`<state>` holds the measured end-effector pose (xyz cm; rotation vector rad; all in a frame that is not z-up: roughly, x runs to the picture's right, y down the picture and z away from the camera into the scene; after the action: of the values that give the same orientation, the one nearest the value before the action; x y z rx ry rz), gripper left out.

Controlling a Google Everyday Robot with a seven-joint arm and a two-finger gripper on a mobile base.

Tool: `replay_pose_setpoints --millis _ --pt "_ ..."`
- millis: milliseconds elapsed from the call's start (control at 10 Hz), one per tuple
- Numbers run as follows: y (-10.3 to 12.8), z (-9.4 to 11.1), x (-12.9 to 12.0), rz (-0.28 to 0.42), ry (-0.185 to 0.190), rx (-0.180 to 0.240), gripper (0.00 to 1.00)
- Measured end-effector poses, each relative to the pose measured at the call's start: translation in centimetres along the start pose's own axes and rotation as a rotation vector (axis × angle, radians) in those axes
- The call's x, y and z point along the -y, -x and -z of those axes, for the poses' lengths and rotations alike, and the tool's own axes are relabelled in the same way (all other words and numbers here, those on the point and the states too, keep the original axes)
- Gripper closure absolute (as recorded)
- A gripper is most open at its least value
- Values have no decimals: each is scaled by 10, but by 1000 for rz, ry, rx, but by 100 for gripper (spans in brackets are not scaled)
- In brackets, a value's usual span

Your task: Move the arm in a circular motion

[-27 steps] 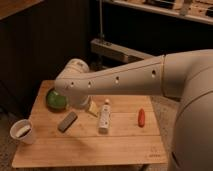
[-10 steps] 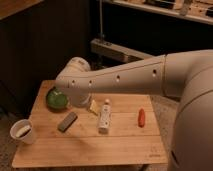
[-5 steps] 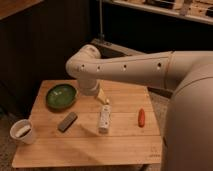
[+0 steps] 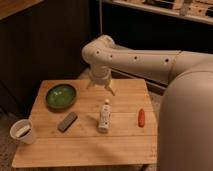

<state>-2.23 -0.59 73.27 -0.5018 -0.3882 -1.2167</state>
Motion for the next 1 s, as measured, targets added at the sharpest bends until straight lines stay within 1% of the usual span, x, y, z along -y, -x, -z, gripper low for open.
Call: replay_pose_setpoints --millis 100,200,300,400,500,700,800,1000 --pt "-12 2 -1 0 -1 8 20" --pt "-32 5 -3 -4 0 7 20" --pt "-38 7 -6 -6 -1 6 20" --pt "-43 11 -16 -11 -1 5 20" --pt "-43 13 -30 -19 3 8 20" --pt "-38 16 -45 -41 -5 17 20" --pt "-41 23 -55 -67 -11 21 20" --pt "-43 28 -58 -80 -13 27 20"
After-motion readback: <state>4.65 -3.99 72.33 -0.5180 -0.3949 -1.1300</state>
